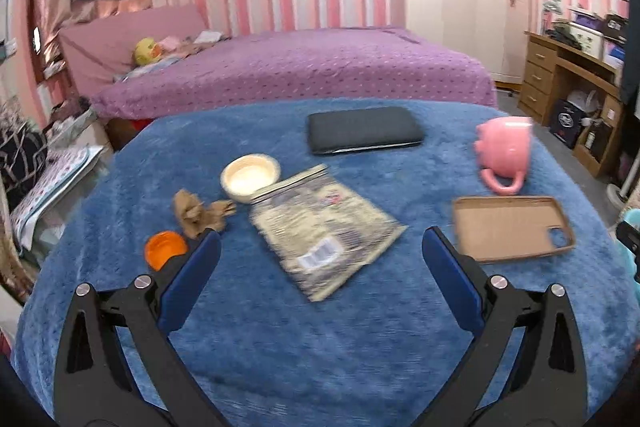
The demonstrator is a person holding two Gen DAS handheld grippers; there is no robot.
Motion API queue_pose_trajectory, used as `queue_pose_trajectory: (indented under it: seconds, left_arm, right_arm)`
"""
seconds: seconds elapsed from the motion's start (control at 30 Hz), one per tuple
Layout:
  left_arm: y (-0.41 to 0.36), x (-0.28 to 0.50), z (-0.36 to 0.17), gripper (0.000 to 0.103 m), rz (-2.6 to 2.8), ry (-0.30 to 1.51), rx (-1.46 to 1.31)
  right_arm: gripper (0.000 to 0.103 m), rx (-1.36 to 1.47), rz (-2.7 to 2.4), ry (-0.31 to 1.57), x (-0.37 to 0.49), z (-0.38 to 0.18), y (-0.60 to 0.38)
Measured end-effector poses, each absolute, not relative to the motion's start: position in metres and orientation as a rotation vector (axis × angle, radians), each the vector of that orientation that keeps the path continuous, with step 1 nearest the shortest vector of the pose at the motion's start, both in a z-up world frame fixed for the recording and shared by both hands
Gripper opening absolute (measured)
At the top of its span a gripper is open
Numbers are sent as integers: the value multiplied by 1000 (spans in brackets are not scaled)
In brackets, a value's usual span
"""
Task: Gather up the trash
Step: 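Move both tools back to the bed and grasp orange plastic lid with left tool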
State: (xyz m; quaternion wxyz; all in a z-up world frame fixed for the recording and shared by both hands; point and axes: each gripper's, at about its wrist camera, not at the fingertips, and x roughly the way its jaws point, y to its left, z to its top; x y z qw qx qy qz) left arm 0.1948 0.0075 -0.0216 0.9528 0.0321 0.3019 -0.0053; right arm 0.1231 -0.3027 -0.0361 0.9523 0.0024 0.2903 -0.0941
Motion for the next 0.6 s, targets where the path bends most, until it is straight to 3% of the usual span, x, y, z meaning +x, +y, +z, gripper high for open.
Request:
queue_pose_trajectory:
  seconds: [0.6]
  left_arm:
    - [138,245,-51,97,124,753,-42]
  right_arm:
    - [96,-44,-89,624,157,-41,-229]
